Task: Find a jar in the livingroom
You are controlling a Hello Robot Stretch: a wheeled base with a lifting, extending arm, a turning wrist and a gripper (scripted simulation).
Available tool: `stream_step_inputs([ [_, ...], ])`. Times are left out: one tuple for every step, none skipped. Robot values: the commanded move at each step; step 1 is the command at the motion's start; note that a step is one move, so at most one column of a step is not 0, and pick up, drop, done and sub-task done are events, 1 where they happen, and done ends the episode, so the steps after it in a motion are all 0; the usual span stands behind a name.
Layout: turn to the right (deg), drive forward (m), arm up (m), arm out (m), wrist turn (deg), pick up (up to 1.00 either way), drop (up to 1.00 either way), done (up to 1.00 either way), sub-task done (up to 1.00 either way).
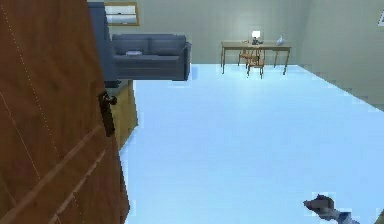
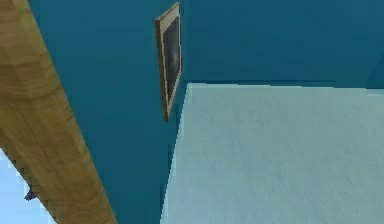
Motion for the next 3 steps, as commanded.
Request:
stream_step_inputs([
  [3.0,0.00,0.00,0.00,0.0,0.00,0.00,0.00,0.00],
  [0.0,0.60,0.00,0.00,0.0,0.00,0.00,0.00,0.00],
  [24.0,0.00,0.00,0.00,0.0,0.00,0.00,0.00,0.00],
])
